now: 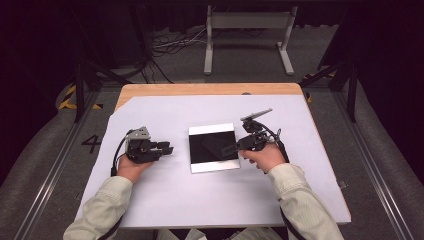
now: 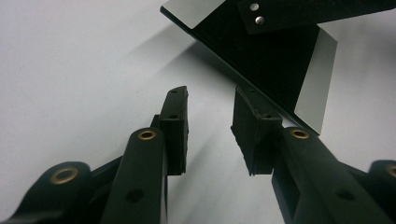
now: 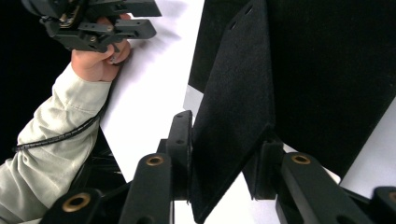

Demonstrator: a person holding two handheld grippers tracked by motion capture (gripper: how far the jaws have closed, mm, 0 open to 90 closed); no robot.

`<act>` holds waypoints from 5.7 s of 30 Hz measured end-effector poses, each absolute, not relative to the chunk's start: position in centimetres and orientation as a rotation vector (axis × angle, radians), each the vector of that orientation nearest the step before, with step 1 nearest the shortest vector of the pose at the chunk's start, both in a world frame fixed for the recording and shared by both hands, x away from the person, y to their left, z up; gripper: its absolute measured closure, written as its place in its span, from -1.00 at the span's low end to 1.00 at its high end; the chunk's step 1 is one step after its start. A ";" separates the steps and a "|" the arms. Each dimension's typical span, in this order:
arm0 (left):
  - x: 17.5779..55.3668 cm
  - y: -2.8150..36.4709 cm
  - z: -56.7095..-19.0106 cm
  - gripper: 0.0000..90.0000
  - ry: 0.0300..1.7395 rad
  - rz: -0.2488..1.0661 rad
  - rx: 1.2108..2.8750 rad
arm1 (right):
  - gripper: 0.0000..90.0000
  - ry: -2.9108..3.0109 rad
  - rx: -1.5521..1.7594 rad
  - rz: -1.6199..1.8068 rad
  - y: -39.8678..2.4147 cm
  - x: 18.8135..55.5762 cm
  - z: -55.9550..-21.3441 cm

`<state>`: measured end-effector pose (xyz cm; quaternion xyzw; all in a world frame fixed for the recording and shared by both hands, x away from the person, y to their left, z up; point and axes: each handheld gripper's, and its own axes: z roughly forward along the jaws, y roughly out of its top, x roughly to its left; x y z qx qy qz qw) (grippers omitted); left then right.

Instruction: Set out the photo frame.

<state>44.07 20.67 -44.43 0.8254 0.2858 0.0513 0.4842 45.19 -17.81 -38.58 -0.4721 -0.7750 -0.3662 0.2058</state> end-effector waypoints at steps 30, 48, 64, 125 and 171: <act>44.0 20.6 -44.4 0.47 0.700 0.122 2.009 | 0.93 -2.082 -1.313 -1.228 -19.2 44.2 -37.3; 44.0 20.5 -44.5 0.47 0.700 0.122 2.013 | 0.92 -2.283 -1.352 -1.488 -20.7 42.3 -36.9; 44.0 20.4 -44.5 0.47 0.705 0.120 2.022 | 0.92 -2.371 -1.254 -1.499 -22.4 40.1 -39.0; 44.0 20.3 -44.5 0.46 0.695 0.119 2.031 | 0.78 -2.754 -1.130 -1.274 -22.5 35.9 -43.6; 43.3 19.5 -43.9 0.45 0.654 0.183 2.071 | 0.60 -2.855 -1.097 -1.387 -24.7 34.4 -40.0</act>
